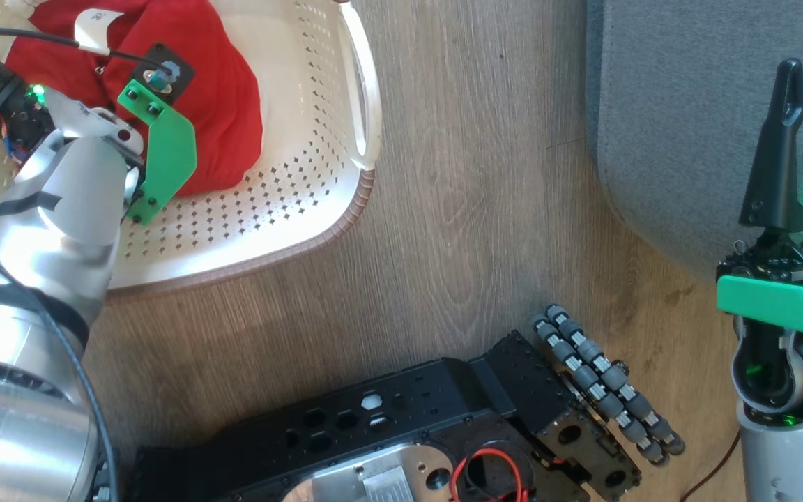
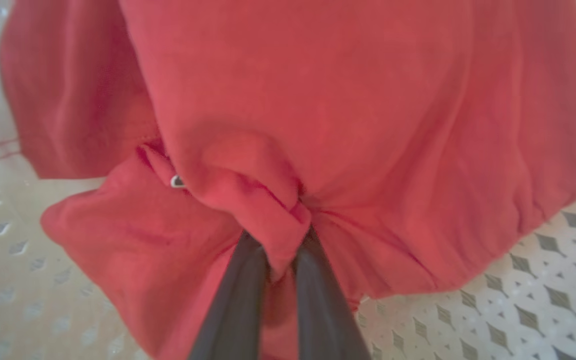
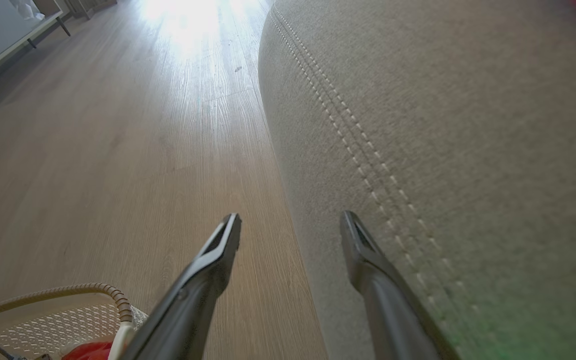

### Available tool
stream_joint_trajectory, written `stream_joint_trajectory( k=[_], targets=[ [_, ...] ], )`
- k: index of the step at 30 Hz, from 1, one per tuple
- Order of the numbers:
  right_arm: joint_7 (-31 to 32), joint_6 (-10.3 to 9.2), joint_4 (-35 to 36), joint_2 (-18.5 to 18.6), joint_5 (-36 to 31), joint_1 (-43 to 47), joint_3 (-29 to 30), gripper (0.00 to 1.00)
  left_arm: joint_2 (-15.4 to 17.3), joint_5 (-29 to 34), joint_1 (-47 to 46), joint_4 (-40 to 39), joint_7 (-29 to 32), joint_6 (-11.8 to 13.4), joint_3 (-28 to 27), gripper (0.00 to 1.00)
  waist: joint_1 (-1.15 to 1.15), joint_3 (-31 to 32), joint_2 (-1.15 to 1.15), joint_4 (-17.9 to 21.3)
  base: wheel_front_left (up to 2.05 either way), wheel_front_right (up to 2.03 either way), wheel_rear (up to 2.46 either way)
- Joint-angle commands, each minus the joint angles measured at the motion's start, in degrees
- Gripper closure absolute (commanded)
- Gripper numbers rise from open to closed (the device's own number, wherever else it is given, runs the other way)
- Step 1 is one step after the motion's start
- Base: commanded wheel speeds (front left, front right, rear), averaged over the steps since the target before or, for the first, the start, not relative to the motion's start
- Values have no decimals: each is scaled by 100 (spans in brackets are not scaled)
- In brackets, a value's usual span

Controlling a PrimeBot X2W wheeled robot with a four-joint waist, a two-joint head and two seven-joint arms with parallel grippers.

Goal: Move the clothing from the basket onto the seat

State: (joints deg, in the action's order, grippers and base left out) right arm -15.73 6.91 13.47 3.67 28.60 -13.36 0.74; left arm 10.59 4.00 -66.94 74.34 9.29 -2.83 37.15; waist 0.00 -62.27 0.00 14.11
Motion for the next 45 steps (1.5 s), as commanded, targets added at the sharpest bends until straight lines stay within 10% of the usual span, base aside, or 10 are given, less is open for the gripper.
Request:
stream_joint_trajectory(
  k=[1, 21, 45],
  targets=[
    [73, 58, -171, -80, 58, 274, -401, 0, 57, -63, 97, -39, -96, 7, -43, 100, 0, 1, 0, -12, 0, 0, 0],
    [73, 58, -380, -80, 185, -546, -569, 0, 224, -542, 223, -39, -721, 76, -226, 100, 0, 588, 0, 164, 0, 0, 0],
    [73, 58, -925, -80, -437, -45, -410, 0, -480, -1550, 1835, -929, -2425, 122, -804, 100, 0, 3847, 0, -999, 0, 0, 0]
  ],
)
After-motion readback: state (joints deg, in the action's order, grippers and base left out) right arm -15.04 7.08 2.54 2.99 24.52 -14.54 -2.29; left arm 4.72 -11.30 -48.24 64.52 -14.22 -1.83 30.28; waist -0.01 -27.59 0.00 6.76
